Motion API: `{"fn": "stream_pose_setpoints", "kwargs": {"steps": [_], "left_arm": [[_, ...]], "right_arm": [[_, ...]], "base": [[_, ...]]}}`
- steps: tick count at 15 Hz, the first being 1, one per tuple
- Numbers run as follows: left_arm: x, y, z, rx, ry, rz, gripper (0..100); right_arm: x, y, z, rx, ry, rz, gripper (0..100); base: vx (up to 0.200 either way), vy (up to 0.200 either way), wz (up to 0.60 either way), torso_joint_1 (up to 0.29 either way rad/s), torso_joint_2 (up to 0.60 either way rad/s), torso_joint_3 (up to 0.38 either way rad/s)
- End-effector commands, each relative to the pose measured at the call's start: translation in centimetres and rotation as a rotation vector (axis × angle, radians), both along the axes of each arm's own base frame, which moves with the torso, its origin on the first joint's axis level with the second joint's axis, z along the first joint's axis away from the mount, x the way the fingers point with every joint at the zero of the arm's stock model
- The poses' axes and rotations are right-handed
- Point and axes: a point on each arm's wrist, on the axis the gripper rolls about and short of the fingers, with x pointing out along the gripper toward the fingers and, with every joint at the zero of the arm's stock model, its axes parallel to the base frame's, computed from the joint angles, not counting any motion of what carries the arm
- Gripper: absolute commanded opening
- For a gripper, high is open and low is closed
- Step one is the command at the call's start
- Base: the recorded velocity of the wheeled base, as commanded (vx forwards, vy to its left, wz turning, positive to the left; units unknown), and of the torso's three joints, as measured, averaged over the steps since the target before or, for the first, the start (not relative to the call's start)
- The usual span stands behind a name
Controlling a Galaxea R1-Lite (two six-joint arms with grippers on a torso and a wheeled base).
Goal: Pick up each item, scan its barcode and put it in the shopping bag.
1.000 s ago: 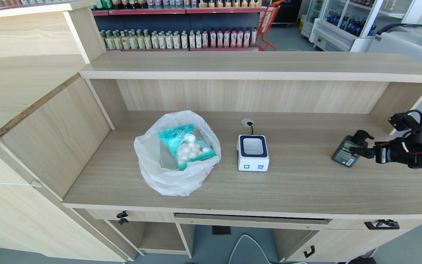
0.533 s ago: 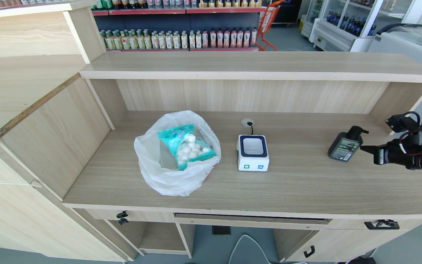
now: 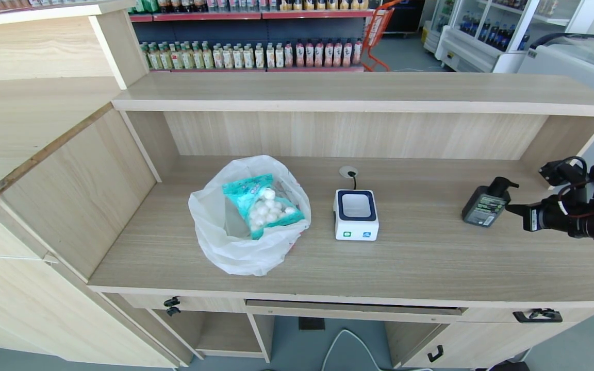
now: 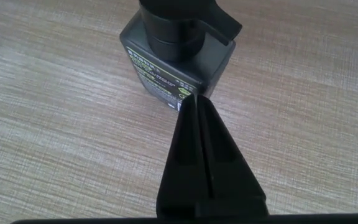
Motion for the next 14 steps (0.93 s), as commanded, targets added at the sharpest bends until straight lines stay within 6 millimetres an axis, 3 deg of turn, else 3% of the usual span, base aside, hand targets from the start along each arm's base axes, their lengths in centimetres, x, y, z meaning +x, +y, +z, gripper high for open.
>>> {"fn": "stream_pose_setpoints", "kwargs": {"steps": [1,2,7,14], "left_arm": [[0.0,0.0,0.0,0.000,-0.002,0.000,100],[0.0,0.0,0.0,0.000,-0.002,0.000,100],[0.0,0.0,0.0,0.000,0.000,0.000,100],[0.0,0.0,0.0,0.000,-0.002,0.000,100]], "right_arm": [[-0.2,0.1,1.0,-0.012,-0.029,0.001,0],[-0.3,0.1,1.2,-0.015,-0.038,0.003,100],[-0.3,0.1,2.4,-0.064,-0.094,0.011,100],[1.0,0.3,-0.2,-0.032,-0.043,0.047,100]], "base": [[0.000,0.000,0.00,0.000,0.00,0.000],[0.000,0.000,0.00,0.000,0.00,0.000],[0.000,0.000,0.00,0.000,0.00,0.000],[0.000,0.000,0.00,0.000,0.00,0.000]]}}
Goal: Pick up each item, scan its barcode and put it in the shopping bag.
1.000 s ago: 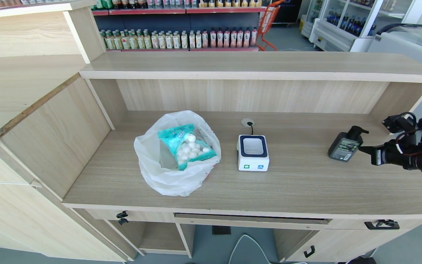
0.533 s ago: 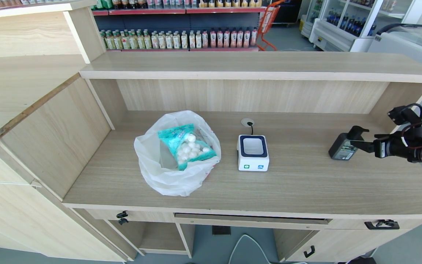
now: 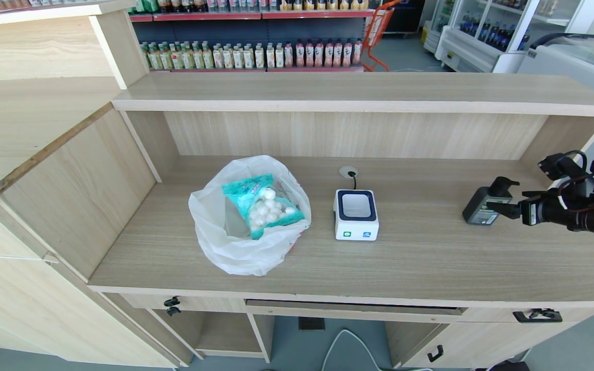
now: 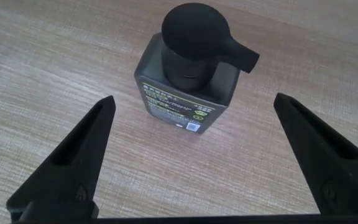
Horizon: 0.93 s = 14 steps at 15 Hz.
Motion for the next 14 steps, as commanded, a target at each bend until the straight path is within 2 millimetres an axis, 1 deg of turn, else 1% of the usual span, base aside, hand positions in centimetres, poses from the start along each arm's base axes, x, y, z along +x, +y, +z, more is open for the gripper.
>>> {"fn": "stream_pose_setpoints", "kwargs": {"steps": [1,7,14], "left_arm": [[0.0,0.0,0.0,0.001,0.000,0.000,100],[0.0,0.0,0.0,0.000,0.000,0.000,100],[0.0,0.0,0.0,0.000,-0.002,0.000,100]], "right_arm": [[0.9,0.0,-1.1,0.014,0.015,0.024,100],[3.6,-0.2,-1.5,0.011,-0.027,0.062,100],[4.8,1.2,-3.0,0.088,-0.007,0.213,100]], "base": [[0.000,0.000,0.00,0.000,0.00,0.000],[0.000,0.000,0.00,0.000,0.00,0.000],[0.000,0.000,0.00,0.000,0.00,0.000]]}}
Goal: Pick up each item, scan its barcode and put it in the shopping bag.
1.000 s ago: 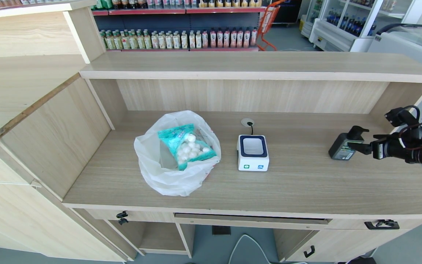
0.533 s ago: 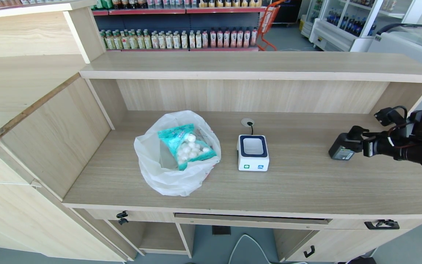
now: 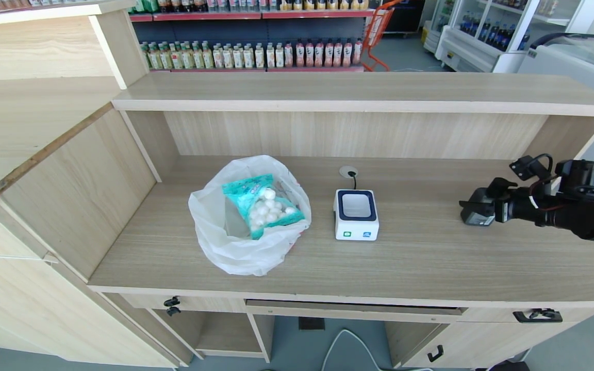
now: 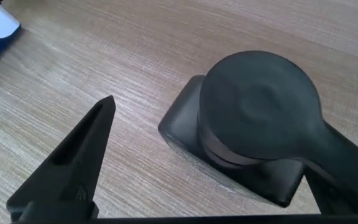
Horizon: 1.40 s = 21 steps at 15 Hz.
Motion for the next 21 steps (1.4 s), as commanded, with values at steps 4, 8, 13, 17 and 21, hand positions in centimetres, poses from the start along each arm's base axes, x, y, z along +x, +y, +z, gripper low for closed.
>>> {"fn": "stream_pose_setpoints", "kwargs": {"steps": [4,8,13,17,21], "left_arm": [[0.0,0.0,0.0,0.000,0.000,0.000,100],[0.0,0.0,0.0,0.000,0.000,0.000,100],[0.0,0.0,0.0,0.002,0.000,0.000,100],[0.0,0.0,0.0,0.000,-0.001,0.000,100],[0.0,0.0,0.0,0.002,0.000,0.000,100]], "right_arm": [[0.5,0.9,-0.9,0.021,0.018,0.047,100],[0.4,1.2,-0.9,0.026,0.020,0.063,0],[0.3,1.8,-0.9,0.025,0.027,0.075,0],[-1.0,2.3,0.7,0.025,0.020,0.070,0],[-4.6,5.0,8.2,0.162,0.040,0.071,0]], "base": [[0.000,0.000,0.00,0.000,0.00,0.000],[0.000,0.000,0.00,0.000,0.00,0.000],[0.000,0.000,0.00,0.000,0.00,0.000],[0.000,0.000,0.00,0.000,0.00,0.000],[0.000,0.000,0.00,0.000,0.00,0.000]]}}
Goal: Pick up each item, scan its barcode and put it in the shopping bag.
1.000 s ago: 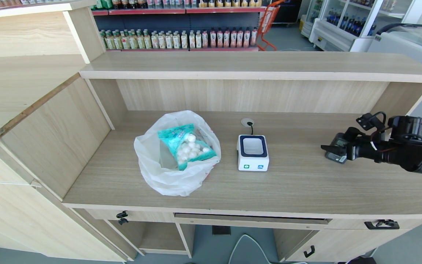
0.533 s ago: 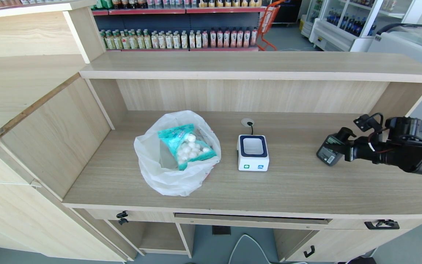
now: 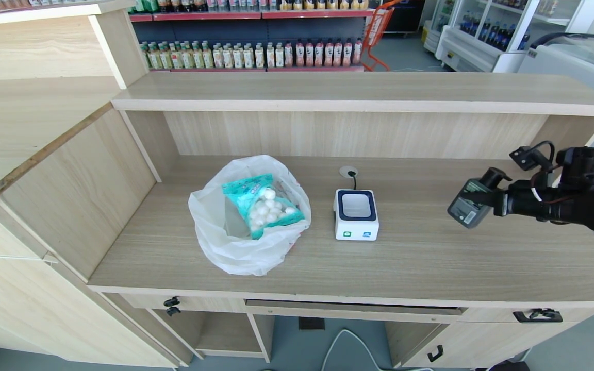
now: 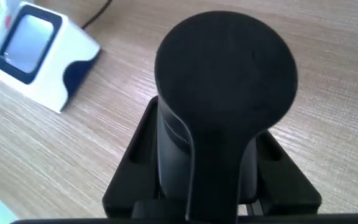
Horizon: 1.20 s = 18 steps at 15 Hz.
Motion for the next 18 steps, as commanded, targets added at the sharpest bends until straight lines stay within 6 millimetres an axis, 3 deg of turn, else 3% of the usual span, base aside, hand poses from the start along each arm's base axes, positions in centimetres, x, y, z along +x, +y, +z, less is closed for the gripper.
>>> {"fn": "stream_pose_setpoints", "kwargs": {"steps": [1,5,11,18], "left_arm": [[0.0,0.0,0.0,0.000,0.000,0.000,100],[0.0,0.0,0.0,0.001,0.000,0.000,100],[0.0,0.0,0.0,0.000,0.000,0.000,100],[0.0,0.0,0.0,0.000,0.000,0.000,100]], "right_arm": [[-3.5,3.0,6.1,0.045,-0.063,0.034,0],[-10.1,9.8,10.5,0.094,-0.123,0.204,0],[-16.4,18.1,13.6,0.172,-0.166,0.377,0],[-21.4,22.0,13.7,0.247,-0.167,0.474,0]], "base": [[0.000,0.000,0.00,0.000,0.00,0.000],[0.000,0.000,0.00,0.000,0.00,0.000],[0.000,0.000,0.00,0.000,0.00,0.000],[0.000,0.000,0.00,0.000,0.00,0.000]]}}
